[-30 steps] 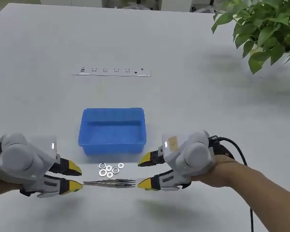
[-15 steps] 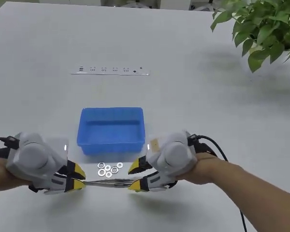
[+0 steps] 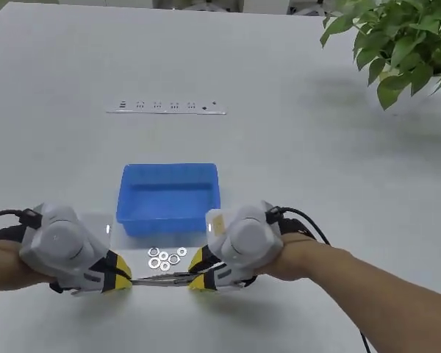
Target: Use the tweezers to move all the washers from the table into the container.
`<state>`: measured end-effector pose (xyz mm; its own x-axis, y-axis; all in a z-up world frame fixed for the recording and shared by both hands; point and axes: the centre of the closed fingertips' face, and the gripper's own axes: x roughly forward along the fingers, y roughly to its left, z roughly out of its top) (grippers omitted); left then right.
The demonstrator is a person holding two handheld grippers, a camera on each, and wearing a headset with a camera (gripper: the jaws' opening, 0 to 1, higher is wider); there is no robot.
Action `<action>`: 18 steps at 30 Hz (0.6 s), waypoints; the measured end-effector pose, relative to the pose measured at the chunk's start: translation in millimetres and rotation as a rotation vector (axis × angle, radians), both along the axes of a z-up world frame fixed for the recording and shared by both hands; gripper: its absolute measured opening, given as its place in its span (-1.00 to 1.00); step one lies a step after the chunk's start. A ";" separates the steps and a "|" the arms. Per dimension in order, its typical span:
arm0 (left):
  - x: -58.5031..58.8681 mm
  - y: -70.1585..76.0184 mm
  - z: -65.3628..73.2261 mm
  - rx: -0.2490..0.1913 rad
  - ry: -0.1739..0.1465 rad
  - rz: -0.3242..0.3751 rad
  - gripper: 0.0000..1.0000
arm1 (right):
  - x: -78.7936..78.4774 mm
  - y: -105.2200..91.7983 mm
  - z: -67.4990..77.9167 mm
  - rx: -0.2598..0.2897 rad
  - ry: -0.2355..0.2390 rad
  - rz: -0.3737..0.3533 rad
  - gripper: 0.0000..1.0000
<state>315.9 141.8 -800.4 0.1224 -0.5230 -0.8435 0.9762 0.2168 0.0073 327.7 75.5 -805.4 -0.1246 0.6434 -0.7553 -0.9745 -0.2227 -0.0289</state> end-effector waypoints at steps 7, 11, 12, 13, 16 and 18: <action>-0.9 0.1 1.1 -0.009 0.006 0.012 -0.87 | -1.1 1.3 -0.1 -0.002 -0.007 0.009 -0.77; -1.9 0.0 1.3 -0.003 -0.001 -0.007 -0.88 | -1.4 1.7 0.0 -0.004 -0.007 0.006 -0.77; -2.2 0.0 1.4 -0.003 0.000 -0.009 -0.88 | -1.5 1.8 0.0 -0.005 -0.007 0.005 -0.77; -2.7 -0.1 1.5 -0.004 0.001 -0.010 -0.88 | -1.6 1.7 0.2 -0.005 -0.007 0.005 -0.77; -3.6 -1.0 4.3 -0.014 -0.004 -0.013 -0.88 | -1.4 1.7 0.2 -0.004 -0.009 0.005 -0.76; -2.6 -2.6 8.8 -0.027 -0.015 -0.012 -0.88 | -1.5 2.1 0.4 -0.004 -0.009 0.005 -0.75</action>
